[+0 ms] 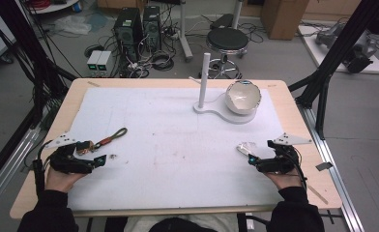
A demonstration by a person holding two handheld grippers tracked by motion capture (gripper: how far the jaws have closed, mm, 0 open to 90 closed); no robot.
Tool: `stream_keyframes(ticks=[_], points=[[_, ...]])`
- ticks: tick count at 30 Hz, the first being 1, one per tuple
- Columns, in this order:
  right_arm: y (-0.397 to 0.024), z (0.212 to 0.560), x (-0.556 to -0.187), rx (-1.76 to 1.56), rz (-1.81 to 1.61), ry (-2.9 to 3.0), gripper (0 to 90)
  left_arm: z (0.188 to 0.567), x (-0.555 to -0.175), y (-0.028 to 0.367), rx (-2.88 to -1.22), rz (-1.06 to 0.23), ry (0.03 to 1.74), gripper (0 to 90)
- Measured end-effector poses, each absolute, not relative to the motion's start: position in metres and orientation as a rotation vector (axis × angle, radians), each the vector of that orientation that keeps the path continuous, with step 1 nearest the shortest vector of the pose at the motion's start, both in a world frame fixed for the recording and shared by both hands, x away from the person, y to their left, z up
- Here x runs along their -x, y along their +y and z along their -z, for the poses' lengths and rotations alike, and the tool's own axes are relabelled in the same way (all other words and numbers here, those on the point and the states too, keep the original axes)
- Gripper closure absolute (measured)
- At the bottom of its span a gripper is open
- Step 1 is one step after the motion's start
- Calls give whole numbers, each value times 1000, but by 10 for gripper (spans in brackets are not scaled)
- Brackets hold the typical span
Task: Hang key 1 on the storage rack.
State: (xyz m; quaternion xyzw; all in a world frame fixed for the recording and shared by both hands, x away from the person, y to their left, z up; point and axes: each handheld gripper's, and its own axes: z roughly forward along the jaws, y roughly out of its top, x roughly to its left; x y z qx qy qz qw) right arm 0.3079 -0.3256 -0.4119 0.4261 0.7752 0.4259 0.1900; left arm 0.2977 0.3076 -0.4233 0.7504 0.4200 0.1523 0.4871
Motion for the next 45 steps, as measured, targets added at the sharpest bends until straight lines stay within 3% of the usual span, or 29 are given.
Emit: stream_keyframes(ticks=[23, 45], points=[[-324, 415, -311, -1200, -1133, 2199, 6, 421, -305, 305, -1836, -358, 1020, 18], [-321, 416, -314, -1180, -1118, 2224, 6, 407, -350, 291, -2061, -318, 1021, 27]])
